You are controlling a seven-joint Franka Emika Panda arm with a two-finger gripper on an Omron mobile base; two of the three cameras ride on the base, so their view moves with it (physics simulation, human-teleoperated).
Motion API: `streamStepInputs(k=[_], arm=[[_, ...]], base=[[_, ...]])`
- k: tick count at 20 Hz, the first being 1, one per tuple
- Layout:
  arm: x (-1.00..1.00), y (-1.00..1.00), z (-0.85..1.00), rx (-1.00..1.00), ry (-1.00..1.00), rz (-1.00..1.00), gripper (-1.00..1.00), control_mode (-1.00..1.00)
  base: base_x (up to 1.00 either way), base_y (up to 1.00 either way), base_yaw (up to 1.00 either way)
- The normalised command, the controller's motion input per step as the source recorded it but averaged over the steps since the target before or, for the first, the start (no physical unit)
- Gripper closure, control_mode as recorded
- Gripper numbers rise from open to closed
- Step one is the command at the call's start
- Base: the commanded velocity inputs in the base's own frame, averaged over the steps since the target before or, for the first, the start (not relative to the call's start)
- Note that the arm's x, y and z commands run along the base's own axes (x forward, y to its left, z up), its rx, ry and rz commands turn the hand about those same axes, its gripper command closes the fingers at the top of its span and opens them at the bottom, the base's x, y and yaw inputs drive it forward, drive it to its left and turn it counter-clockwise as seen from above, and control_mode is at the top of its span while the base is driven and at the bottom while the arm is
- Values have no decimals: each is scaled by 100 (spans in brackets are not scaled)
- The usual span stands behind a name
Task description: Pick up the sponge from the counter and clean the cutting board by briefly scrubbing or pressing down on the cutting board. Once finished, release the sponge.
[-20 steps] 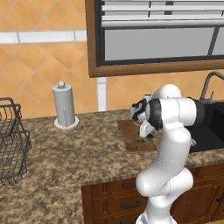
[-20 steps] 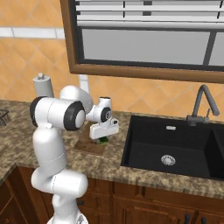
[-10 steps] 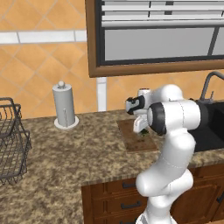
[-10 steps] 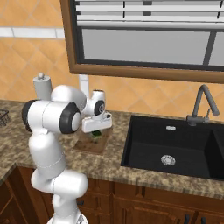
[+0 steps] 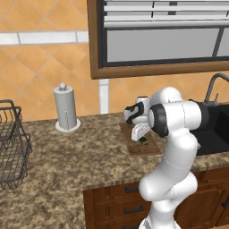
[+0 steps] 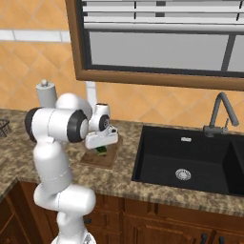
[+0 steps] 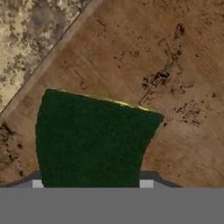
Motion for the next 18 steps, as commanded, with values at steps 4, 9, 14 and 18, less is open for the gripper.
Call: streamStepInputs(k=[4, 9, 14, 18], arm=[[0, 58, 48, 1, 0, -2, 100, -100], [14, 62, -8, 0, 6, -2, 100, -100], [35, 25, -44, 0, 4, -1, 100, -100], [45, 0, -25, 0, 0, -1, 100, -100]], base=[[0, 0, 0], [0, 0, 0], [0, 0, 0], [0, 0, 0]])
